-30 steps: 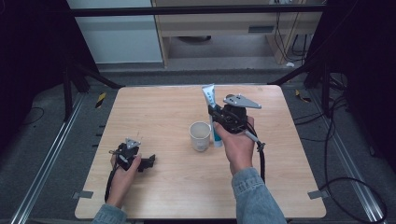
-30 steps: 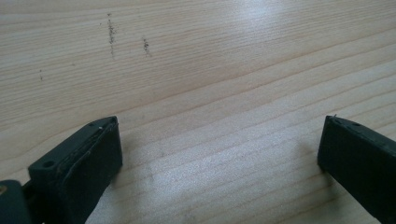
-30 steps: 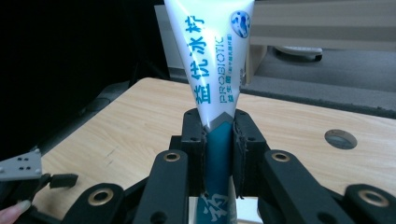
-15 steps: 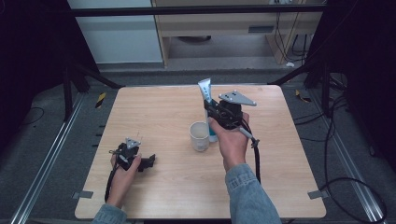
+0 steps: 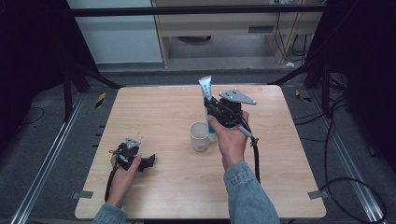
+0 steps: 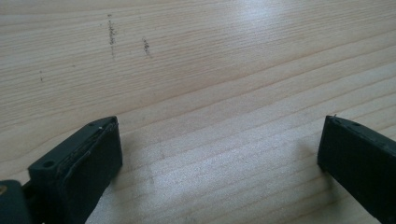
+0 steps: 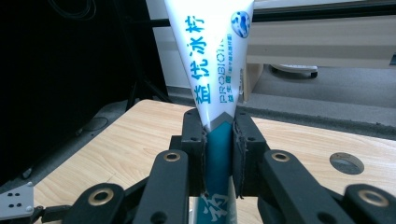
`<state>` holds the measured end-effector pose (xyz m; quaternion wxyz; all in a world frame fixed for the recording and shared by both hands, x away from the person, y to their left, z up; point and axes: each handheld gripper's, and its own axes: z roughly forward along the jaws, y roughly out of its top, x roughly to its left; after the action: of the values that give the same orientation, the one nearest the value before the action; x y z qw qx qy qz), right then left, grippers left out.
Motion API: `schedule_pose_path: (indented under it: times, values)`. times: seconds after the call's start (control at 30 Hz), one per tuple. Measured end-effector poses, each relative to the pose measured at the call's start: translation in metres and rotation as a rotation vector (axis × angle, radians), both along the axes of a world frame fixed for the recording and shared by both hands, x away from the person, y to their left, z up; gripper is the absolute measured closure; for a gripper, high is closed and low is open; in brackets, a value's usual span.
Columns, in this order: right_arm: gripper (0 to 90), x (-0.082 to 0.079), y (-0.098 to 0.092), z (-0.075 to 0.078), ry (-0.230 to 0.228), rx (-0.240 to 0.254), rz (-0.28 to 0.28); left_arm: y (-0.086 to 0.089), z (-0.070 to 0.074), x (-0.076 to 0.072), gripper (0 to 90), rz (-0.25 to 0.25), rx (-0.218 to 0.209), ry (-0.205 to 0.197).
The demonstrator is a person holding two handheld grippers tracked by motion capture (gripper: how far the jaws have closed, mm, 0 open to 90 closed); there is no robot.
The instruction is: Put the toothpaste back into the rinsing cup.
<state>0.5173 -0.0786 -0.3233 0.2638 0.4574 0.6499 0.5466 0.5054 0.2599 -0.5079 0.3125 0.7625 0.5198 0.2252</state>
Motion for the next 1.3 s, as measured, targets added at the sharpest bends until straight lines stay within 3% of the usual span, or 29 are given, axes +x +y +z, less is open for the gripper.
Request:
schedule_pose_path:
  times: [0.23, 0.4, 0.73, 1.1, 1.3]
  values:
    - [77.6, 0.001, 0.004, -0.003, -0.008, 0.004, -0.009, 0.0, 0.0, 0.001, 0.0, 0.0, 0.0, -0.001]
    - [77.6, 0.002, 0.011, -0.005, -0.043, -0.006, -0.033, 0.0, 0.0, 0.001, 0.0, 0.0, 0.0, -0.001]
    - [77.6, 0.005, 0.015, -0.01, -0.08, 0.025, -0.048, 0.0, 0.0, 0.001, 0.0, -0.001, -0.002, -0.003]
    - [77.5, 0.014, 0.022, -0.028, -0.094, 0.069, -0.073, 0.0, 0.0, 0.001, 0.0, -0.002, -0.002, -0.003]
    - [77.6, 0.016, 0.028, -0.031, -0.122, 0.052, -0.083, 0.0, 0.0, 0.001, 0.0, -0.002, -0.002, -0.003]
